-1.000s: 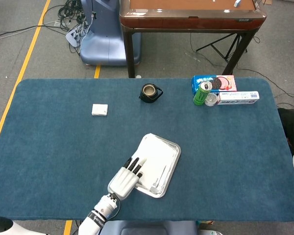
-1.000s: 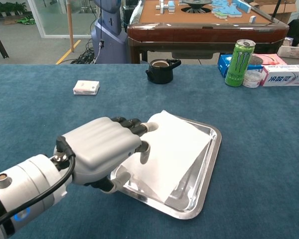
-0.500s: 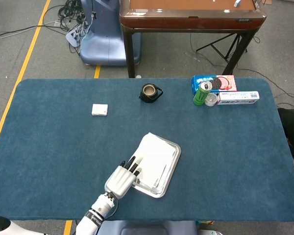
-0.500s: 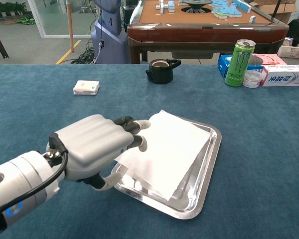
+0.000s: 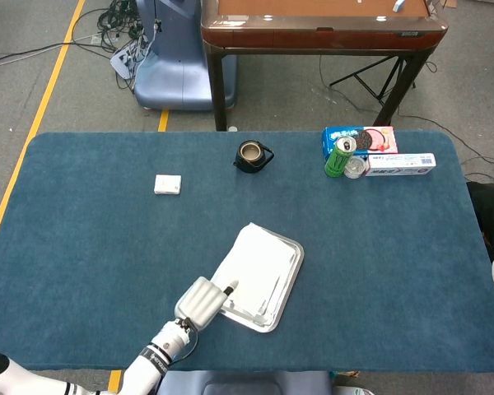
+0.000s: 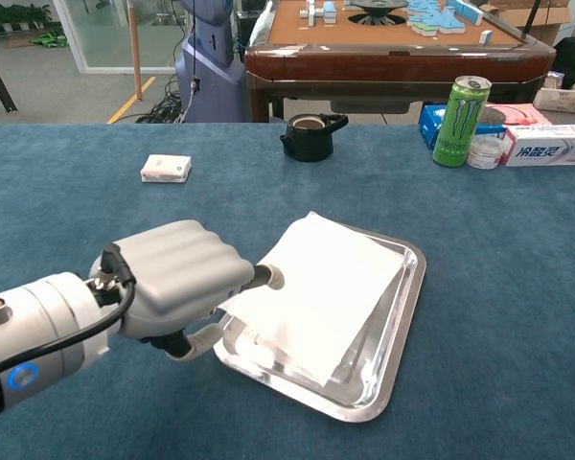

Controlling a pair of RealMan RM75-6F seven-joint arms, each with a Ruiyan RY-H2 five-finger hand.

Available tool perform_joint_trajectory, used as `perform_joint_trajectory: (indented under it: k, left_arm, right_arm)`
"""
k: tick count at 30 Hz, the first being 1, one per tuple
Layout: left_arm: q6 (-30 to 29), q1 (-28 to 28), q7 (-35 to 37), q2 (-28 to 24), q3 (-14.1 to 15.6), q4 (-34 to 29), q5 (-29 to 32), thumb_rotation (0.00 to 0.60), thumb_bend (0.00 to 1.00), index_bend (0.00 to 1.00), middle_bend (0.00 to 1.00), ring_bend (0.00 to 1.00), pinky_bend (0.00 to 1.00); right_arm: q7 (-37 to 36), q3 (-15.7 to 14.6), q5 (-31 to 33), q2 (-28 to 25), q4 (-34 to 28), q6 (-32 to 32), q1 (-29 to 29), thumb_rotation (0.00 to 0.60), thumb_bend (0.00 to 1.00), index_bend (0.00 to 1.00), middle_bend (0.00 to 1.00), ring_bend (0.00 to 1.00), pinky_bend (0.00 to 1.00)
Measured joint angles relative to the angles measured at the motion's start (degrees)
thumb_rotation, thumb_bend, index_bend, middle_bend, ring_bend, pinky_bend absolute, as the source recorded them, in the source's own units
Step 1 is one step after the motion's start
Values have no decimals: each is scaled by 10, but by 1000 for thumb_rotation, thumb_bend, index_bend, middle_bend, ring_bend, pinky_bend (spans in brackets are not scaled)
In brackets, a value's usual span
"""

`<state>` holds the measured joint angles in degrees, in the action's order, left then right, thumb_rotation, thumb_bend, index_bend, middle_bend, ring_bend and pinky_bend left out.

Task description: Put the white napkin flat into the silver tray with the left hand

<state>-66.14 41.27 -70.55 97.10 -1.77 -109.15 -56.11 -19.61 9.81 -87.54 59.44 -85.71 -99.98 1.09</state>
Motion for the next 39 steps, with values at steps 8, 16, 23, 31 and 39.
perform_joint_trajectory:
  k: [8, 16, 23, 31, 39]
  left_arm:
    - [6, 35, -39, 1, -8, -1, 70, 600, 491, 139, 1000, 954, 1000]
    - [-5, 77, -69, 13, -11, 3, 135, 600, 491, 146, 1000, 953, 1000]
    - [-19, 99, -82, 19, -2, 3, 165, 600, 491, 161, 1000, 953, 1000]
    - [-38, 127, -102, 32, 3, 5, 203, 600, 492, 166, 1000, 953, 1000]
    - [-53, 141, -102, 36, 16, 0, 216, 600, 492, 172, 1000, 954, 1000]
  right_arm:
    - [-3, 1, 1, -2, 0, -4, 3, 600, 407, 512, 565, 426, 459]
    - [-7, 2, 2, -2, 1, -2, 3, 600, 407, 512, 565, 426, 459]
    - [-10, 3, 3, -3, 2, -4, 4, 600, 407, 512, 565, 426, 459]
    - [-12, 3, 4, -3, 2, -3, 4, 600, 407, 512, 565, 426, 459]
    - [-14, 3, 4, -3, 3, -3, 4, 600, 406, 512, 565, 426, 459]
